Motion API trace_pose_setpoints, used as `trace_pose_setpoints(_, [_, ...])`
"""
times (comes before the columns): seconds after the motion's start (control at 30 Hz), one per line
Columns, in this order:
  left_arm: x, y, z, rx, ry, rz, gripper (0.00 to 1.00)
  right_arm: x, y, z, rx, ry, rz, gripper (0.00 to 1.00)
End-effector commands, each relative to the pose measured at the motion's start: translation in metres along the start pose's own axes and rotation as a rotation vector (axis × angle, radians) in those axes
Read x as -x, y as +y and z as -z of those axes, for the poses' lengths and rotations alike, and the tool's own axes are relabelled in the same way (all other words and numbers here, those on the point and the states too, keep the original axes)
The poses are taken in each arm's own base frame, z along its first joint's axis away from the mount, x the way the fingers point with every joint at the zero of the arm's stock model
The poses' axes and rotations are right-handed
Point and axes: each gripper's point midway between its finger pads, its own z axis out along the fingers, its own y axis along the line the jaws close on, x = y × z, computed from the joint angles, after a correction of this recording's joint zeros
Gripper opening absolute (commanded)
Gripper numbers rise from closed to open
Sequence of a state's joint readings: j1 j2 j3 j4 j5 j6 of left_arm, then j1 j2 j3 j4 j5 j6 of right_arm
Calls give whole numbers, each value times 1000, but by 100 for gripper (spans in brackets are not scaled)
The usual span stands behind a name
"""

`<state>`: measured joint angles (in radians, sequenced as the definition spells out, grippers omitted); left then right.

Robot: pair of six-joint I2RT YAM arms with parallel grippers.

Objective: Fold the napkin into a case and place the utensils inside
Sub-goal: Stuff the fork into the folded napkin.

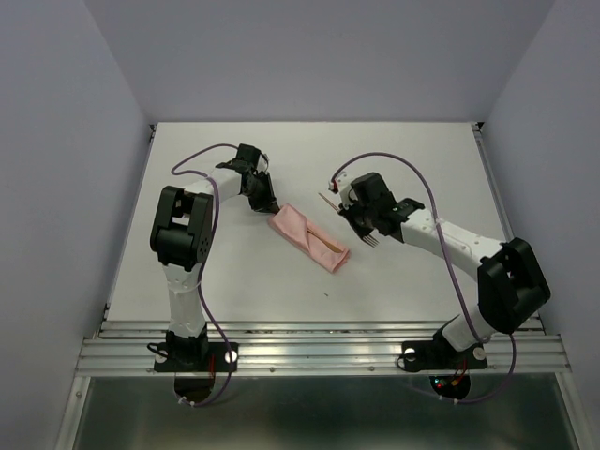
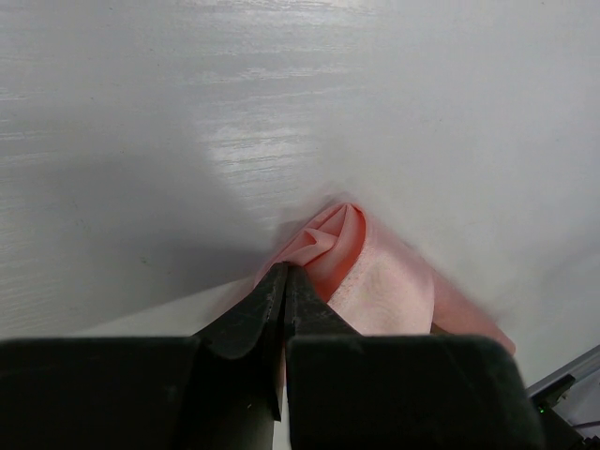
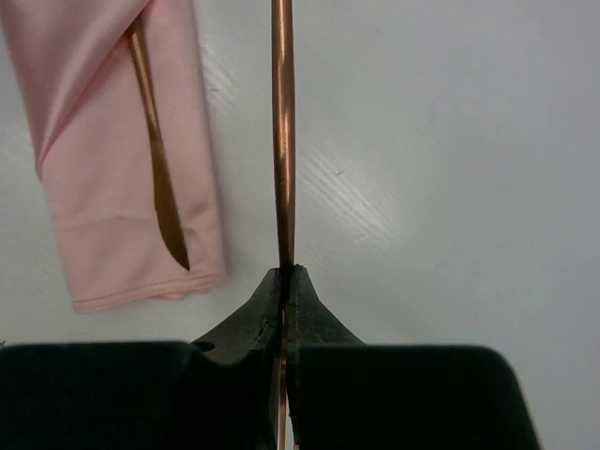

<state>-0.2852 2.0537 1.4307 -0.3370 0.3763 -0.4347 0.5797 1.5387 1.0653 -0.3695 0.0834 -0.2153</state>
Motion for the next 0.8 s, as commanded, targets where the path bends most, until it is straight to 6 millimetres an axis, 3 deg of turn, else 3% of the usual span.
trace_pose_setpoints(0.0, [7,-8,18,-17,-50,-13,11,13,19,21,67,-59,73,1])
trace_pose_setpoints(0.3, [8,-9,19,-23,-55,-14,11,-25,69,27,185,89,130,1])
trace_pose_setpoints(0.47, [7,-8,18,-22,-52,-14,11,-43,78,24,203,178,128,1])
trace_pose_setpoints(0.77, [8,-9,19,-27,-51,-16,11,-53,82,20,201,236,123,1])
